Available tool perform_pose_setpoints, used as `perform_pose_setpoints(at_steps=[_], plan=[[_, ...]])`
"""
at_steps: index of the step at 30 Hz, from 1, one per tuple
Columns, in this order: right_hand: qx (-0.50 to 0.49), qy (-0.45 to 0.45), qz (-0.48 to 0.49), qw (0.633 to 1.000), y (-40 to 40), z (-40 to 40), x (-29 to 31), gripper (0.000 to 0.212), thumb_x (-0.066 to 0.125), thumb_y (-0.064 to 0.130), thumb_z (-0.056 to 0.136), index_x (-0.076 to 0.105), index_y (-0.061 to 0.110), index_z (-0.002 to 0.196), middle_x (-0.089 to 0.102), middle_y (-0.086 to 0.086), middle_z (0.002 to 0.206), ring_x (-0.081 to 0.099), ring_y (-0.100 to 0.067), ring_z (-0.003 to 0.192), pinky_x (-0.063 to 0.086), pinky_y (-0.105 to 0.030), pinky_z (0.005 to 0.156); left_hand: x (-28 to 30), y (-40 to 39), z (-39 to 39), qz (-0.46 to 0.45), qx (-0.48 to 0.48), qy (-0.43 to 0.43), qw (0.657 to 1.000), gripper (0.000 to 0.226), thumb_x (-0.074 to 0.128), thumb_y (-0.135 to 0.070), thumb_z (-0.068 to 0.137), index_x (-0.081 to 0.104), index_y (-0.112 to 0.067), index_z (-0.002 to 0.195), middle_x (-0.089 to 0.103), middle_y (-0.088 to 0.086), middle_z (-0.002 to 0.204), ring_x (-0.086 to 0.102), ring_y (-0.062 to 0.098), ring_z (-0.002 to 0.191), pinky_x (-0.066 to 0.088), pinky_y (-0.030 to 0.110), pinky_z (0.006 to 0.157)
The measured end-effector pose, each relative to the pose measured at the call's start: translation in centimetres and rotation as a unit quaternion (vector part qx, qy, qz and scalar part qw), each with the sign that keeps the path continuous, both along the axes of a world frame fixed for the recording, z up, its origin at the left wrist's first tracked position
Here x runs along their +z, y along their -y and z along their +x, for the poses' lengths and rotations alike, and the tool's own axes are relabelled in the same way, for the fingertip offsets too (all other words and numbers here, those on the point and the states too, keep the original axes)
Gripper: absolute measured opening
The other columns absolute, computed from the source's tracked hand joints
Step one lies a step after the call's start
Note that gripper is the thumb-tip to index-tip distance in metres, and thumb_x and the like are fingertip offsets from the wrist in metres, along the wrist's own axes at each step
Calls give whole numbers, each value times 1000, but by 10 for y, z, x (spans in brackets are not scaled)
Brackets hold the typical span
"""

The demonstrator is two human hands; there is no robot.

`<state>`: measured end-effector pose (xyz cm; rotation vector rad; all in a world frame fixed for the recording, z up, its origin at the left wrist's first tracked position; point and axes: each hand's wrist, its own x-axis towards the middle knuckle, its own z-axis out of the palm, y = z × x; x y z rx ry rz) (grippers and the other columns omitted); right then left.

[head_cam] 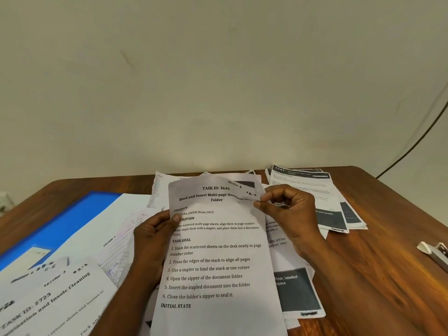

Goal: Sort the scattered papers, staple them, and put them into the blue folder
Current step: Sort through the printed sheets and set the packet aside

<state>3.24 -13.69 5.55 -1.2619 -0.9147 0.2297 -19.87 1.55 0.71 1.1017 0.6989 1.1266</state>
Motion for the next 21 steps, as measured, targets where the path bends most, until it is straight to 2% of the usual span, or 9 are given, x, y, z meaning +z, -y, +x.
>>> perform_pose_setpoints(at_steps=[5, 10, 15, 19, 21], plan=[[9, 17, -21, 1000, -1, 3, -2, 31, 92, -4, 66, 79, 24, 70, 76, 1, 109, 70, -10, 110, 58, -58, 92, -2, -1, -1, -9, -3, 6, 1000, 21, 74, -4, 93, 76, -3, 113, 81, 16, 102, 78, 23, 76, 64, 33, 61], [28, -6, -36, 999, 2, 3, -1, 30, 93, -2, 65, 80, 25, 70, 73, 2, 123, 67, -8, 117, 57, -58, 94, -3, -4, 0, -25, -12, 22, 999, 23, 73, -2, 92, 75, 1, 115, 80, 19, 104, 78, 24, 76, 66, 35, 65], [31, -26, -49, 998, 0, 6, -3, 30, 93, 1, 65, 81, 27, 72, 75, 3, 120, 68, -13, 117, 56, -59, 98, -4, -6, 0, -29, -15, 16, 999, 22, 74, -4, 91, 76, -1, 113, 80, 18, 105, 78, 26, 80, 66, 36, 66], [59, -69, -68, 994, -1, 14, -10, 30, 79, -14, 78, 80, 11, 96, 80, -8, 104, 74, -33, 102, 60, -51, 93, -5, -6, 0, -30, -14, 12, 999, 20, 74, -6, 92, 76, -2, 111, 80, 18, 106, 78, 25, 82, 65, 35, 67], [57, -83, -96, 990, -1, 18, -17, 33, 71, -19, 81, 79, 10, 96, 79, -14, 98, 73, -40, 97, 60, -53, 87, -7, -8, -1, -26, -7, -1, 1000, 21, 74, -7, 92, 76, -3, 112, 80, 18, 107, 77, 27, 84, 66, 36, 69]])
